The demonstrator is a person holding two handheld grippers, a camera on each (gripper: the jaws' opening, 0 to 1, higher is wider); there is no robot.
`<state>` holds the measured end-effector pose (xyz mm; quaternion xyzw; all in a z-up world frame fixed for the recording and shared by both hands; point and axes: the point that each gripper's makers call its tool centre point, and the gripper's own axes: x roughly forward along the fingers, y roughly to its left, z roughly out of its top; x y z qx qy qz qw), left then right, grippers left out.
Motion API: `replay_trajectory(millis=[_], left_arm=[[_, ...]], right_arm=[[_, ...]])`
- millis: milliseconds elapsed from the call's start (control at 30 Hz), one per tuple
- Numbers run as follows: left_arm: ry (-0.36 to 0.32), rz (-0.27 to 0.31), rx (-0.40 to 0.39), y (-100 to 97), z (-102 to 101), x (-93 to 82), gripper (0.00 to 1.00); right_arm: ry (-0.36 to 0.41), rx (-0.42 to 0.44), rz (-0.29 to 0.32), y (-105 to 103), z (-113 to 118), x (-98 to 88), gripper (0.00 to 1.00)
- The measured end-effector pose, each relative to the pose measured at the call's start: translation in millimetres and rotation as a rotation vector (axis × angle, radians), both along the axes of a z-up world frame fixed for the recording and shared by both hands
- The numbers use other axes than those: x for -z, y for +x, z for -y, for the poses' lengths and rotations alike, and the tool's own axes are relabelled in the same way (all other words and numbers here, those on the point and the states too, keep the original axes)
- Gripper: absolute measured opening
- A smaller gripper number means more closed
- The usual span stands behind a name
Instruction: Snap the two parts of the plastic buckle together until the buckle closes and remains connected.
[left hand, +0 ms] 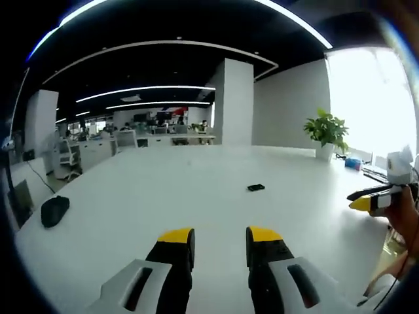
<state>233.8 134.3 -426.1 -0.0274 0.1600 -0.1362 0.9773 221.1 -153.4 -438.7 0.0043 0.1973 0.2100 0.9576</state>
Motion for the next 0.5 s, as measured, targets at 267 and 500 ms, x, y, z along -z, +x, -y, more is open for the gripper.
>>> replay_trajectory(millis=[267,500], left_arm=[[0.005,-0.018,0.023,-2.3,6.9,5.4,0.34],[0.002,-0.008,0.031,-2.3,9.0,2.9,0.35]], right_arm=[[0.002,-0.008,0.003,-1.2,-3.3,-1.7,0.39],[-0.002,-0.018,0.006,1.4,-2.9,-1.5,0.39]])
